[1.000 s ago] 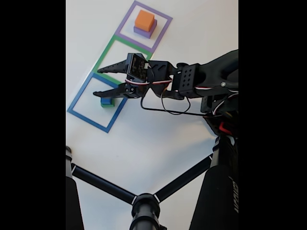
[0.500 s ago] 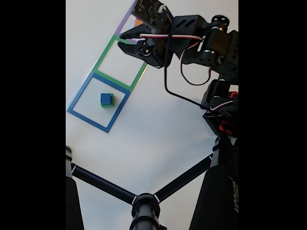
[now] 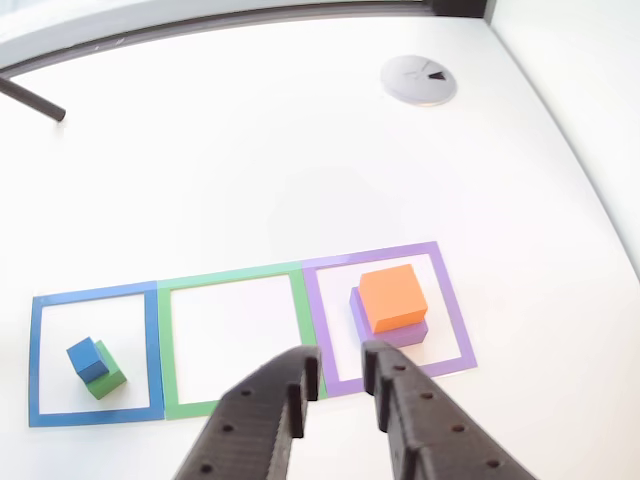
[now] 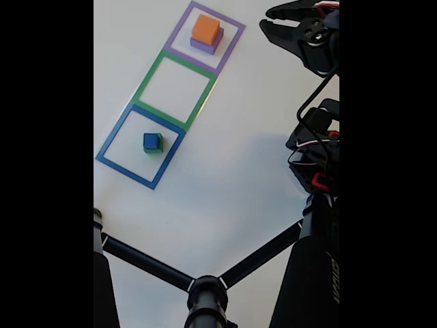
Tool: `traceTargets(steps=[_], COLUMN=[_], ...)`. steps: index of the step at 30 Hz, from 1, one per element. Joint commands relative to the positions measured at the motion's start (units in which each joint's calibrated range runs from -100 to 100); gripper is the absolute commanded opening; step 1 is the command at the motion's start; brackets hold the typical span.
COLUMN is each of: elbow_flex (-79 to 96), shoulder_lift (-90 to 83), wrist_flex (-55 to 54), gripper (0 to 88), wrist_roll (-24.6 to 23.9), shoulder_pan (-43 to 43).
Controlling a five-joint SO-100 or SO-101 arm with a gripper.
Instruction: Tower of hanoi
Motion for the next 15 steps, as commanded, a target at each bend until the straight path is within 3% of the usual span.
traceTargets(steps=[1,15], elbow_flex=[-1.35,6.29], shoulder_lift=[0.39,-0.18], wrist_flex=[0.54,-3.67], gripper=[0.0,0.0], wrist_roll=[0.90,0.90], shoulder_pan=[5.33,18.56])
